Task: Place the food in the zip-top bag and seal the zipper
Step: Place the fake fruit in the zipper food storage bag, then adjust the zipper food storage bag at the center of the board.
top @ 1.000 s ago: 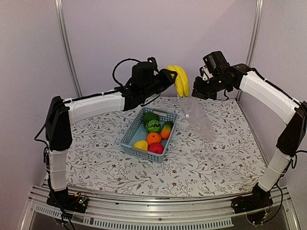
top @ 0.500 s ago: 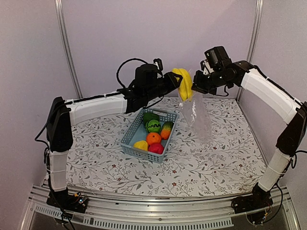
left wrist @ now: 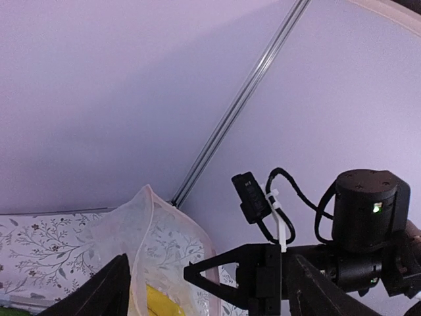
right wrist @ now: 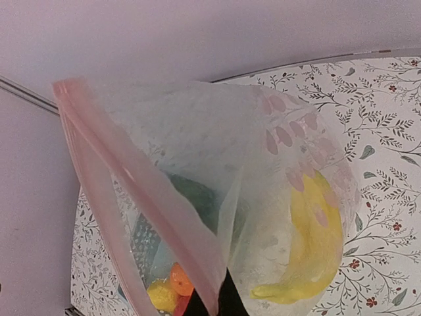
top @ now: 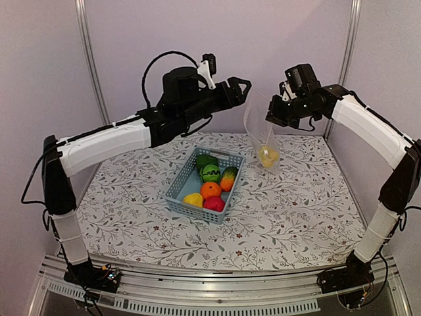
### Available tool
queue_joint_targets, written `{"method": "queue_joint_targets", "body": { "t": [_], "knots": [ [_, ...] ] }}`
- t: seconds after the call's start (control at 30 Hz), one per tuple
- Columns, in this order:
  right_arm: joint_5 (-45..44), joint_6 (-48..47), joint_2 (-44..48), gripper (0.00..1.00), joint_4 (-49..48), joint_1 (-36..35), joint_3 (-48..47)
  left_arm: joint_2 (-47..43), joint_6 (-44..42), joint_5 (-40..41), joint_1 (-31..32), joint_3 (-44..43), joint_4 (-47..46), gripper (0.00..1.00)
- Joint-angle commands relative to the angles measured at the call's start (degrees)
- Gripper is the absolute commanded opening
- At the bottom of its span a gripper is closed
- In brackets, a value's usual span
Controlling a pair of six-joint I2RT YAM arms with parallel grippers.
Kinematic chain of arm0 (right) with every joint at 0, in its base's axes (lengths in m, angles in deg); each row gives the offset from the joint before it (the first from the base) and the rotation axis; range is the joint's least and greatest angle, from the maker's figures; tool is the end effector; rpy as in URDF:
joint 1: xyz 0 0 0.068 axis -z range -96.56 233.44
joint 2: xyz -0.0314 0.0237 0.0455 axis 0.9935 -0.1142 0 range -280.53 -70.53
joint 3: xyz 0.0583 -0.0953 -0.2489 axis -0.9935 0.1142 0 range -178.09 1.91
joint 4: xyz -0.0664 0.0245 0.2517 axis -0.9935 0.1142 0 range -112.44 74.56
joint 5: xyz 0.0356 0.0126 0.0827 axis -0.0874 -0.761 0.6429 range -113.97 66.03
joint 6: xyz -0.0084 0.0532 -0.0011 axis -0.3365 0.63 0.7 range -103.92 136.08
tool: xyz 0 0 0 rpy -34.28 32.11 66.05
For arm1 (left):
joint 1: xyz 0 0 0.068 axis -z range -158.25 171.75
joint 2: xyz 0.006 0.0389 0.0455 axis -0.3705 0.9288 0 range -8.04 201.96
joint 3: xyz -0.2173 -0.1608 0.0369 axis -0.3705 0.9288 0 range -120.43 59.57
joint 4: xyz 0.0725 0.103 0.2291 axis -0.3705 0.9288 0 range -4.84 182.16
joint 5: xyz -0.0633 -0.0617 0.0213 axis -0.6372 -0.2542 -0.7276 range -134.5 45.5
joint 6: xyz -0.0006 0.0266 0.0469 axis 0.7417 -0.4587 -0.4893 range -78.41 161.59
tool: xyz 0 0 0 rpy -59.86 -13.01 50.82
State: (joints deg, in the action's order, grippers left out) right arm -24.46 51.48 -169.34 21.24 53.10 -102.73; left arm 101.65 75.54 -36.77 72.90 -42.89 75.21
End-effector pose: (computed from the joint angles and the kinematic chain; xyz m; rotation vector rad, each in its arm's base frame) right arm 0.3321 0.1939 0.3917 0.1063 2.3009 0.6033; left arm 0.2977 -0.3620 0.3959 0.1287 1.6198 -1.0686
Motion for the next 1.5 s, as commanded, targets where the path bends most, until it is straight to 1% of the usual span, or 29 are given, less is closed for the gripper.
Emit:
{"method": "queue_joint_targets", "body": {
  "t": [0.0, 0.13, 0.27, 0.37, 0.43, 0.53, 0.63, 0.73, 0.83, 0.93, 1.03, 1.13, 1.27, 1.3, 1.33, 1.37, 1.47],
  "knots": [
    [2.12, -0.15, 1.32, 0.0, -2.28, 0.11, 3.2, -6.2, -2.69, 0.75, -1.84, 3.62, 8.21, 0.8],
    [2.3, -1.75, 2.63, 0.0, -2.06, 0.16, 6.35, -10.83, -3.53, 0.32, -3.08, 9.63, 17.1, 0.77],
    [-1.59, -4.01, 4.75, 0.0, 1.0, 0.99, 7.1, -16.55, -2.16, -1.81, -5.91, 18.8, 22.16, 0.7],
    [-1.52, -3.67, 7.26, 0.0, 5.15, 4.18, 7.08, -18.85, -1.37, -2.29, -8.38, 23.88, 27.42, 0.66],
    [-1.36, -3.05, 9.2, 0.0, 8.06, 6.32, 7.04, -19.11, -1.04, -2.75, -9.82, 25.32, 30.97, 0.64],
    [-4.92, -4.25, 11.36, 0.0, 12.74, 8.59, 4.04, -18.54, -1.88, -4.04, -10.83, 25.84, 34.16, 0.61],
    [-11.57, -6.97, 11.81, 0.0, 19.02, 10.52, -2.44, -17.39, -2.5, -6.58, -11.13, 25.48, 34.66, 0.6],
    [-15.29, -9.47, 11.11, 0.0, 22.52, 11.25, -7.6, -15.48, -3.5, -9.8, -11.12, 24.0, 35.14, 0.6],
    [-12.8, -11.32, 10.1, 0.0, 22.12, 11.27, -7.66, -12.81, -4.27, -11.77, -11.12, 21.79, 36.99, 0.58],
    [-7.48, -12.58, 8.66, 0.0, 20.8, 11.08, -3.97, -9.72, -4.3, -13.16, -11.25, 19.99, 40.1, 0.54],
    [-4.5, -13.51, 5.93, 0.0, 20.06, 9.59, 0.71, -7.02, -5.72, -16.07, -11.22, 17.3, 44.05, 0.53],
    [-1.74, -14.27, 3.86, 0.0, 18.81, 7.65, 4.05, -5.29, -6.62, -18.15, -11.26, 15.51, 47.21, 0.57],
    [0.85, -14.35, 2.9, 0.0, 16.66, 5.58, 6.29, -3.62, -4.88, -19.93, -11.26, 15.27, 47.68, 0.65],
    [2.0, -14.31, 2.56, 0.0, 16.5, 5.24, 6.45, -3.06, -4.16, -19.77, -11.31, 14.93, 47.82, 0.71],
    [2.35, -14.31, 2.3, 0.0, 16.44, 4.99, 6.46, -2.33, -3.49, -19.58, -11.34, 14.42, 47.83, 0.8],
    [2.65, -14.35, 1.74, 0.0, 16.44, 4.81, 6.53, -1.49, -2.91, -19.44, -11.34, 13.94, 47.77, 0.84],
    [3.77, -14.81, 1.09, 0.0, 16.15, 4.53, 6.89, 1.57, -1.55, -18.22, -11.31, 11.3, 47.8, 0.87]
  ]
}}
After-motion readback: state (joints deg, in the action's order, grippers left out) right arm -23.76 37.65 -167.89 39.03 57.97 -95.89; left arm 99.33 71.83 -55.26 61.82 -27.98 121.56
